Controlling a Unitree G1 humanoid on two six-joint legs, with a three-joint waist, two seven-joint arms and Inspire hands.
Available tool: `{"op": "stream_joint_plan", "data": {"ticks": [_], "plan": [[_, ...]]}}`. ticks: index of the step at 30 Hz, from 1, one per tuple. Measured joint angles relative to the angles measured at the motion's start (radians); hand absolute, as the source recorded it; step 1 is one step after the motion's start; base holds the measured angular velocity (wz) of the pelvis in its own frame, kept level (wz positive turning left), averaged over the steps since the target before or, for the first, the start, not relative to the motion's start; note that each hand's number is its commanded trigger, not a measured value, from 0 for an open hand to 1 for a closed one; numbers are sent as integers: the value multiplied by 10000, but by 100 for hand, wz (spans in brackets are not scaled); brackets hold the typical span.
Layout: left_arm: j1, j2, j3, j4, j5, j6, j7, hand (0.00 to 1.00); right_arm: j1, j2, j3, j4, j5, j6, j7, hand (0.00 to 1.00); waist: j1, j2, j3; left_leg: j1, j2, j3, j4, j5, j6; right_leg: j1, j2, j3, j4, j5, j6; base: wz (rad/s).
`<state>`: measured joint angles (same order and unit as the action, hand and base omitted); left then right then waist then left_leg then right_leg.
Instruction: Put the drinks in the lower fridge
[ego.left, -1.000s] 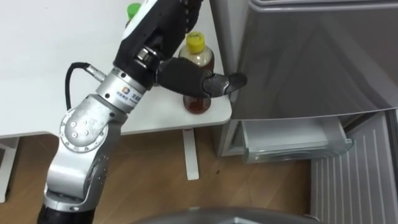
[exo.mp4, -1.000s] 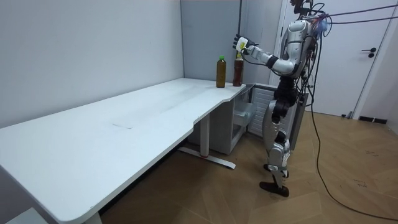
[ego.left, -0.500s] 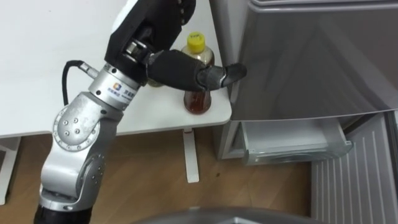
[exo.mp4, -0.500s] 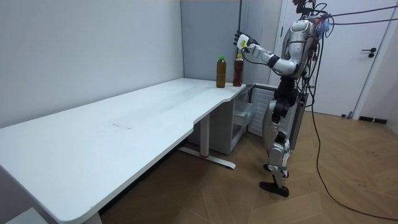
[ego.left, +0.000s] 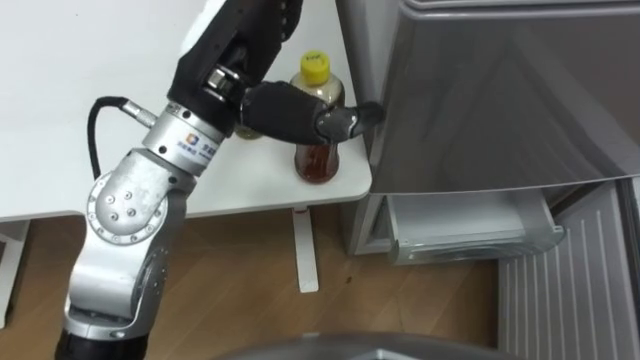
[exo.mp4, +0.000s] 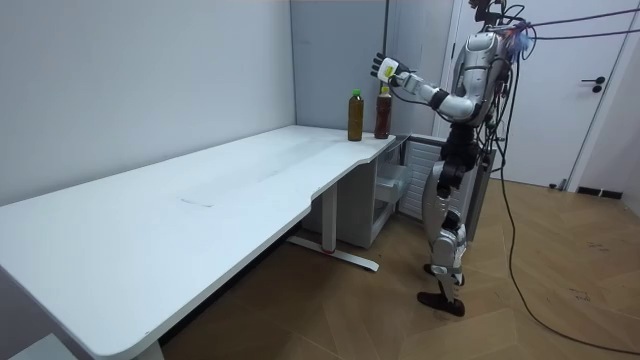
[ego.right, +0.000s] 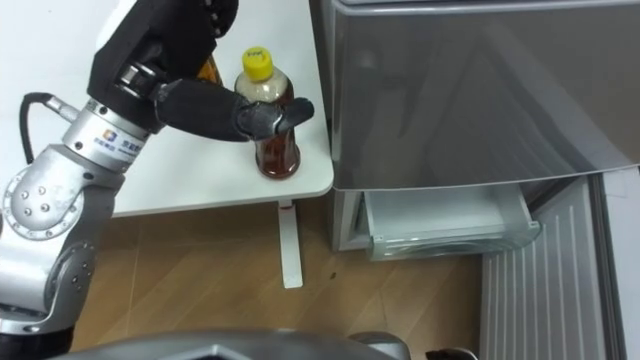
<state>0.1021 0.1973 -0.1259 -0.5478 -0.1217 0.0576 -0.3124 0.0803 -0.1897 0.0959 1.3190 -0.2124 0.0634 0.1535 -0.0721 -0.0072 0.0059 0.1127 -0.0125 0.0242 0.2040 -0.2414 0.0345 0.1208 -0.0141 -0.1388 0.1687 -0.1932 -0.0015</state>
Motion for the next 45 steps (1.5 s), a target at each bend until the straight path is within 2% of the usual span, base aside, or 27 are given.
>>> {"op": "stream_joint_plan", "data": {"ticks": [12,24,34,45], "plan": [[9,-1,-66,0,76,0,24,0,4,12,0,0,-2,7,-84,0,-4,43,-7,3,1,0,-1,0,0,1,-1,-3,2,0,0,0],[282,5,-223,299,54,2,18,0,-9,10,-1,3,-717,29,-2,0,-11,217,-15,-1,0,18,-3,0,0,-55,-1,-4,17,-2,1,0],[297,5,-216,664,53,11,-19,0,-5,2,-7,-16,-955,40,328,0,11,198,-20,7,0,50,-2,0,0,-98,-1,-3,41,-3,-1,0],[303,64,-220,1297,30,-49,-59,0,-179,2,-9,-40,-1070,17,341,0,52,14,-24,16,0,65,3,0,0,-82,-6,-2,57,-3,-1,0]]}}
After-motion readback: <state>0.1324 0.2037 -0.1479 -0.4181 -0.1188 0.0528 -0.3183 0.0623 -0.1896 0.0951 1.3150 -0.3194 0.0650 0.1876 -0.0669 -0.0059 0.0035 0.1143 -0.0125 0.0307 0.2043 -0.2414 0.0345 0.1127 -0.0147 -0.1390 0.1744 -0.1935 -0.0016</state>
